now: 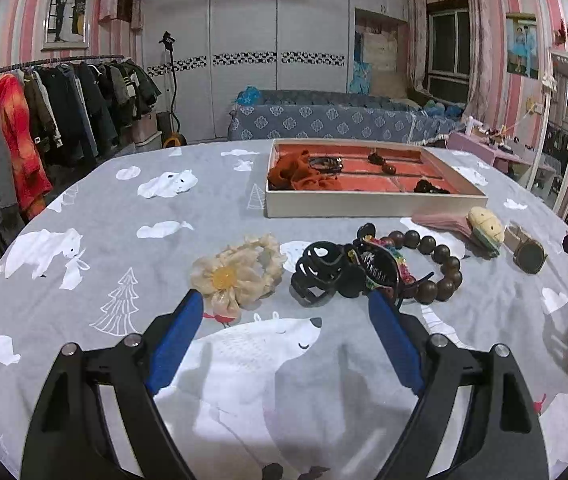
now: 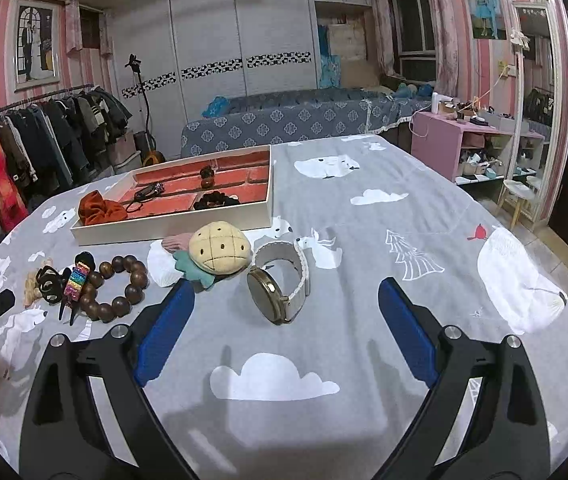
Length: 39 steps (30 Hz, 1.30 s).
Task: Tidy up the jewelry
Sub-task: 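Withdraw both tools from the tray toward the remaining jewelry, then grasp the black claw clip with the left tool while the right tool grasps the white-strap watch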
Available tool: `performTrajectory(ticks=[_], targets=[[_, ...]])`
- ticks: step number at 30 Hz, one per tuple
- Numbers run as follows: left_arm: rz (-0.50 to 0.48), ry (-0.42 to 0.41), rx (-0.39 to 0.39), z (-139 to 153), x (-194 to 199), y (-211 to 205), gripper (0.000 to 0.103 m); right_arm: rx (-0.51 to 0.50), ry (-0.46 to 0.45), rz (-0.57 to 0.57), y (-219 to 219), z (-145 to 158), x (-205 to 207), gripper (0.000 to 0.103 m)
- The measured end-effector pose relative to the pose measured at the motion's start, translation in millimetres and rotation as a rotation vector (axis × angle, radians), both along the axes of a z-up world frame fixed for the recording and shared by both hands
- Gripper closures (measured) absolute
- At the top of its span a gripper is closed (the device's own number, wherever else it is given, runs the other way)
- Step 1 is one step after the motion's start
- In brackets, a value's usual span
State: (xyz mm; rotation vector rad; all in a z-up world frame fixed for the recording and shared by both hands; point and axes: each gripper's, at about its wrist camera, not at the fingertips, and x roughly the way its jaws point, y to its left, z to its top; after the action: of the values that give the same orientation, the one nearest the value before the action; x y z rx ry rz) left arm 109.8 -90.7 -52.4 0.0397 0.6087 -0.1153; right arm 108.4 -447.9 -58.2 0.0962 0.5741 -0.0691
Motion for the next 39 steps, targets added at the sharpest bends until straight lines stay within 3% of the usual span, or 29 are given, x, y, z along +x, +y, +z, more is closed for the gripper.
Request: performTrajectory(ticks=[11,24,31,35,39], targets=[[-0.03,0.033,0.049,4.3,28.5,-19.3,0.02,-0.015,0.013,0.022,5.0,-1.3,4.9,0.012],[-0.009,0.118,0.082,-16.5,69.7,-32.6,0.021,0.003,0.051,0.043,-3.5,-4.1,29.2,0.012],[-0.014,0.19,0.035,-26.5,87.1,-23.2,0.019,-0.017,0.159,0.082,1.3,-18.4,56.2,0.012],[-0.008,0.191,0.044,-27.3,86.6,-24.2,0.019,-0.01,0.216,0.082,0.8,-26.1,68.0,0.012],[-0.02,0.221,-0.006,-31.1,88.4,-15.9,0.021,0.008,0.231,0.071,-3.5,-29.4,68.9,0.014]])
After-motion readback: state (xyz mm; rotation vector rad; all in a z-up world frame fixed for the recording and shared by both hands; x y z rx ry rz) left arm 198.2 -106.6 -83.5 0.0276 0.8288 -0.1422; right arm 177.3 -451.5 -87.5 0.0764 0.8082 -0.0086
